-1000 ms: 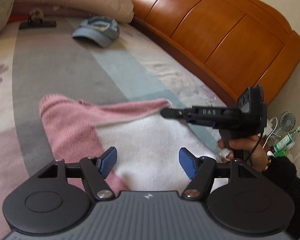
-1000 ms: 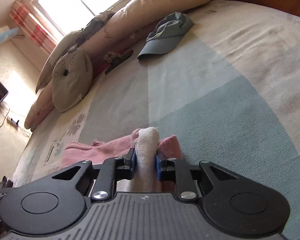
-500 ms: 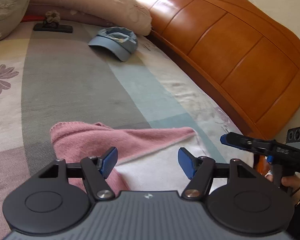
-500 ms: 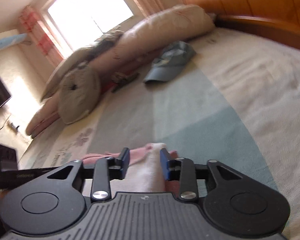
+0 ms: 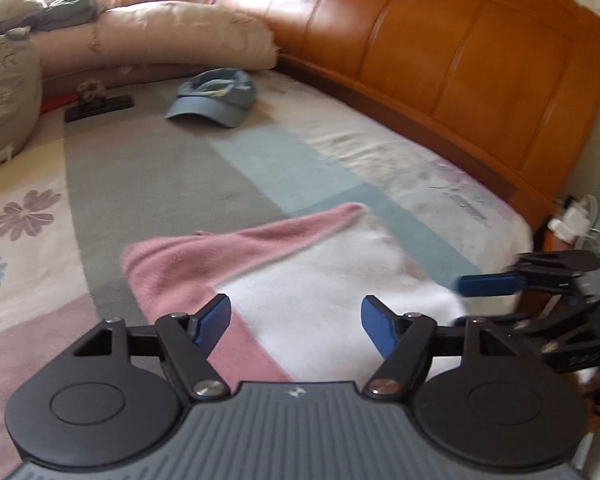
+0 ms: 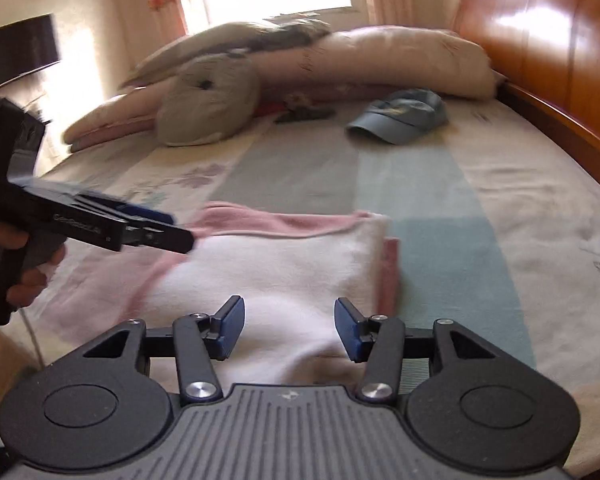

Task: Fold clothes
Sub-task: 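Fold that side over with the right tool and open it, then lift both open tools above the folded sweater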

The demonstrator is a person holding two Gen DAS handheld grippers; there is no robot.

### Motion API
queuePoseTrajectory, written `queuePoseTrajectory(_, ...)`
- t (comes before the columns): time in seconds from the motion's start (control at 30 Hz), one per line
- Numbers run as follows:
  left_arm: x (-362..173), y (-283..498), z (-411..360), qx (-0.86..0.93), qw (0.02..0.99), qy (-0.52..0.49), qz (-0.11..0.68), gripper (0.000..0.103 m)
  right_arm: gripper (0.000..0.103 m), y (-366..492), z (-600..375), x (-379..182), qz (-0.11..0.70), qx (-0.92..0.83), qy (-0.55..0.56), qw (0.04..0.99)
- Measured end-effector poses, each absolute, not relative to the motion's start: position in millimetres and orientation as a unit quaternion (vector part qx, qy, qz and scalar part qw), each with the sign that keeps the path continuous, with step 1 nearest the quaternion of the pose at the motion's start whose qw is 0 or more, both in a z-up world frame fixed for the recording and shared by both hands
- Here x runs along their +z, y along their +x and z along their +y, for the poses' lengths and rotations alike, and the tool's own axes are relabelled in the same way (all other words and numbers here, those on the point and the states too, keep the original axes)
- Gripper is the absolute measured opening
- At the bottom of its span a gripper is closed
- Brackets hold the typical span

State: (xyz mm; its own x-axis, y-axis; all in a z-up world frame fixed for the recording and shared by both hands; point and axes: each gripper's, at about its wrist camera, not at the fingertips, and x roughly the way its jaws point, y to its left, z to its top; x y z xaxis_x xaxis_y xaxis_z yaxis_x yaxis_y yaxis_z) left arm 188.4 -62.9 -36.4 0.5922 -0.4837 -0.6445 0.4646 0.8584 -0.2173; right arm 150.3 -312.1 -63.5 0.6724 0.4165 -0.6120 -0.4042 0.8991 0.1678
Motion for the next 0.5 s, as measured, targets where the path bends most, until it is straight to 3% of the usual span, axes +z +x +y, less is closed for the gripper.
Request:
queuePoseTrajectory(0.13, -56.2, 174.1, -63.6, -0.257, 0.881, -0.016, 0.398, 0.075, 0.055, 136.7, -305.3, -77.8, 0.351, 0.226, -0.021, 0.908)
queuePoseTrajectory(0.23, -67.1, 163.0, -63.1, -0.248, 0.873, -0.018, 0.419, 0.074, 0.047, 126.4, -300.3, -88.5, 0.362, 0.228, -0.044, 0.903)
queuePoseTrajectory(0.5, -45.1, 138.2, -53.6, -0.226, 0.884, 0.002, 0.410, 0.075, 0.059, 85.9, -290.1, -61.7, 0.313, 0.235, -0.051, 0.919)
